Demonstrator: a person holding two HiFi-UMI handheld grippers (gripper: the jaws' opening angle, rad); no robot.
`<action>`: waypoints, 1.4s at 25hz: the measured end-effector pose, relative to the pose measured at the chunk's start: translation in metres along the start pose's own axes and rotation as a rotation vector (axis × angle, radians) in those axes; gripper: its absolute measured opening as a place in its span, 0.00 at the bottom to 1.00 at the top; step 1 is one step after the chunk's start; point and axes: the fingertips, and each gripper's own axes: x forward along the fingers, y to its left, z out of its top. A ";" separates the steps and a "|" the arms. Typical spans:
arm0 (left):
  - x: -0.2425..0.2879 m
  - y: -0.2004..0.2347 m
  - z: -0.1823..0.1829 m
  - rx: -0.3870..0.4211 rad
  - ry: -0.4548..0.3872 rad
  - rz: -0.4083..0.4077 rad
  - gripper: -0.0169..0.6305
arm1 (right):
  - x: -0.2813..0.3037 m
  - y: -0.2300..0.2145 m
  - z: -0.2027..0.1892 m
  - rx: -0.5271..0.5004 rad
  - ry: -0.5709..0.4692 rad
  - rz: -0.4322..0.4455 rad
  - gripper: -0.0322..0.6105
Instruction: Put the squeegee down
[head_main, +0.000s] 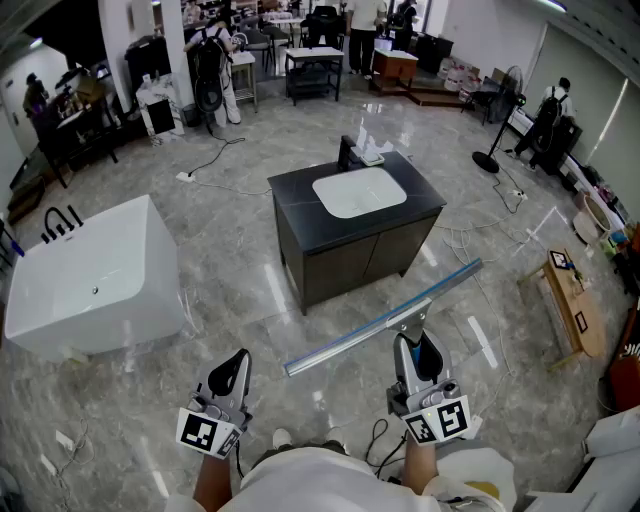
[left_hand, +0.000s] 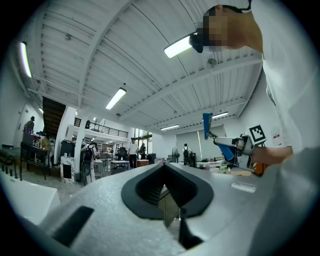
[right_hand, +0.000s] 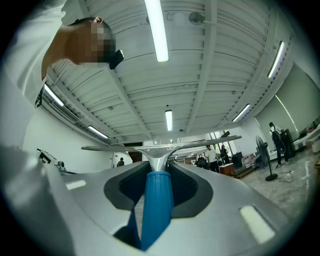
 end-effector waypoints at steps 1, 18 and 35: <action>0.000 0.000 -0.001 -0.004 0.001 0.002 0.02 | 0.000 -0.002 -0.001 0.004 0.002 -0.003 0.26; 0.003 -0.006 0.001 0.006 -0.013 -0.011 0.02 | -0.006 -0.006 0.002 0.021 -0.026 -0.011 0.26; 0.000 -0.017 0.005 0.009 -0.015 -0.001 0.02 | -0.017 -0.012 0.005 0.018 -0.018 -0.017 0.26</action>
